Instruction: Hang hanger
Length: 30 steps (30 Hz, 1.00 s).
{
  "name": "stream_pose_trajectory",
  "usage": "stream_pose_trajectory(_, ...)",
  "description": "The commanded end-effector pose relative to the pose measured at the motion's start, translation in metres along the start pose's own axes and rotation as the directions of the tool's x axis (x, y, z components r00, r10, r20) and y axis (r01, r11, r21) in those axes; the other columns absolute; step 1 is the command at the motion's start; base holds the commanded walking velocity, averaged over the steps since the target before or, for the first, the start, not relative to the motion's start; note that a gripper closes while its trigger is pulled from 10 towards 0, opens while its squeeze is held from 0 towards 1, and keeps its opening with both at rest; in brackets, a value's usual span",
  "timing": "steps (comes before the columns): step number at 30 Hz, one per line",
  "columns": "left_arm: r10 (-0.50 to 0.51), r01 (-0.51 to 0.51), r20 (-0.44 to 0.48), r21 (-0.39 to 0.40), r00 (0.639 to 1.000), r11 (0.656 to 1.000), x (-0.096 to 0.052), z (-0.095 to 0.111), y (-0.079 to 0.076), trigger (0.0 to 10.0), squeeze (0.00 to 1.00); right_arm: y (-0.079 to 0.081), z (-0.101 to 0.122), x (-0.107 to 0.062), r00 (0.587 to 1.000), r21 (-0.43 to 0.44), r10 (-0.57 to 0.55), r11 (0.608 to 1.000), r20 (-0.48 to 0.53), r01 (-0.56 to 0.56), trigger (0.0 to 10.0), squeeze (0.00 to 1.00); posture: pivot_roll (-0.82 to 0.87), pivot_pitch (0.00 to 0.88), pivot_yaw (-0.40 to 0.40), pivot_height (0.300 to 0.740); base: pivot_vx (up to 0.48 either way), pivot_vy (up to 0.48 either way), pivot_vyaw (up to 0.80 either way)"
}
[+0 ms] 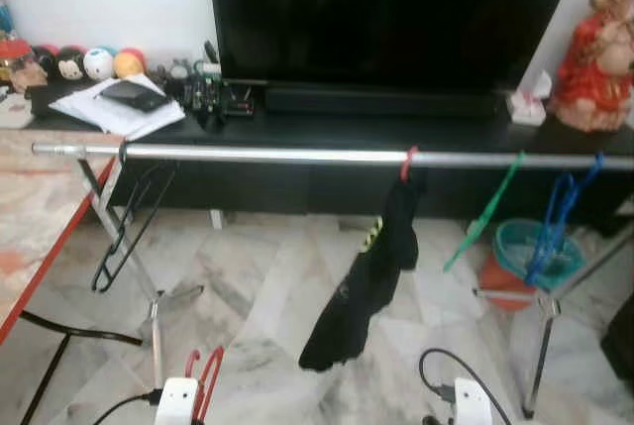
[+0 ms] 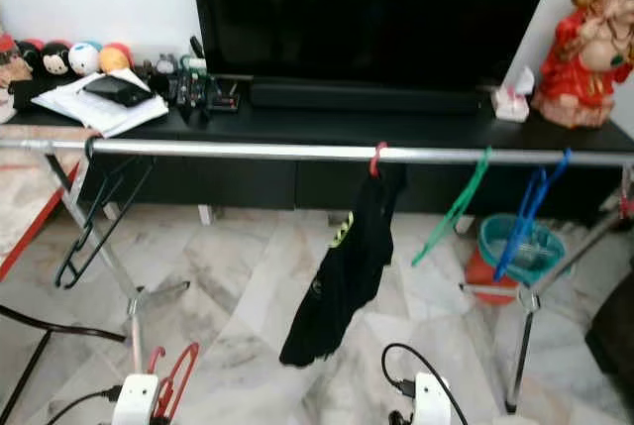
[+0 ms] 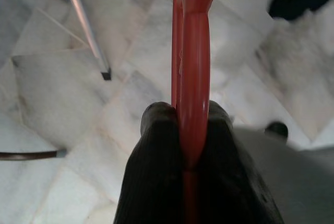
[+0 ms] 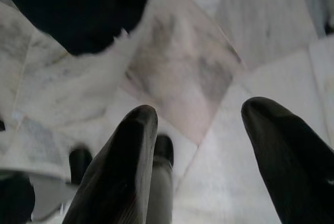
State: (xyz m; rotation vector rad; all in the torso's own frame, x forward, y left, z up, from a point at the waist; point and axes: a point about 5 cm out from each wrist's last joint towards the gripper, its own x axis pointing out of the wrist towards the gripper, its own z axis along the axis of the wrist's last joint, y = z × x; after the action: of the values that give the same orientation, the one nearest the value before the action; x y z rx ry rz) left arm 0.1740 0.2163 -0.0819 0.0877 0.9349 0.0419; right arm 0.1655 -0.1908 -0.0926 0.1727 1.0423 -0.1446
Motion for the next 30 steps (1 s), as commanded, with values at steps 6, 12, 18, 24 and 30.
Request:
stream_pose_trajectory(6,0.029,-0.029,-0.002,0.04,1.0,0.999,0.0,0.002,0.007,10.0,0.0,0.009,0.004,0.001,1.0,0.009,0.016,1.0,0.015,-0.016,10.0,0.0,0.13,0.043,-0.065,0.736,0.055,0.0,0.0)
stream_pose_trajectory(12,0.028,-0.028,0.007,0.05,1.0,0.998,0.0,0.005,0.006,10.0,0.0,0.011,0.004,0.001,1.0,0.01,0.018,1.0,0.015,-0.018,10.0,0.0,0.13,0.039,-0.056,0.736,0.0,0.0,0.0)
stream_pose_trajectory(18,0.033,-0.033,0.014,0.065,0.999,0.997,0.001,0.006,0.005,10.0,0.0,0.011,0.003,0.001,1.0,0.013,0.015,1.0,0.014,-0.015,10.0,0.0,0.13,0.028,-0.056,0.736,0.0,0.0,0.0)
stream_pose_trajectory(24,0.03,-0.039,0.106,0.084,0.994,0.996,0.003,0.026,0.006,10.0,0.0,0.01,0.003,0.001,1.0,0.006,0.017,1.0,0.014,-0.017,10.0,0.0,0.13,0.016,-0.06,0.736,0.0,0.0,0.0)
stream_pose_trajectory(30,-0.08,0.031,0.357,0.141,0.931,0.99,0.002,0.088,0.0,10.0,0.0,0.009,0.002,0.001,1.0,-0.008,0.018,1.0,0.009,-0.018,10.0,0.0,0.14,0.006,-0.063,0.736,0.0,0.0,0.0)
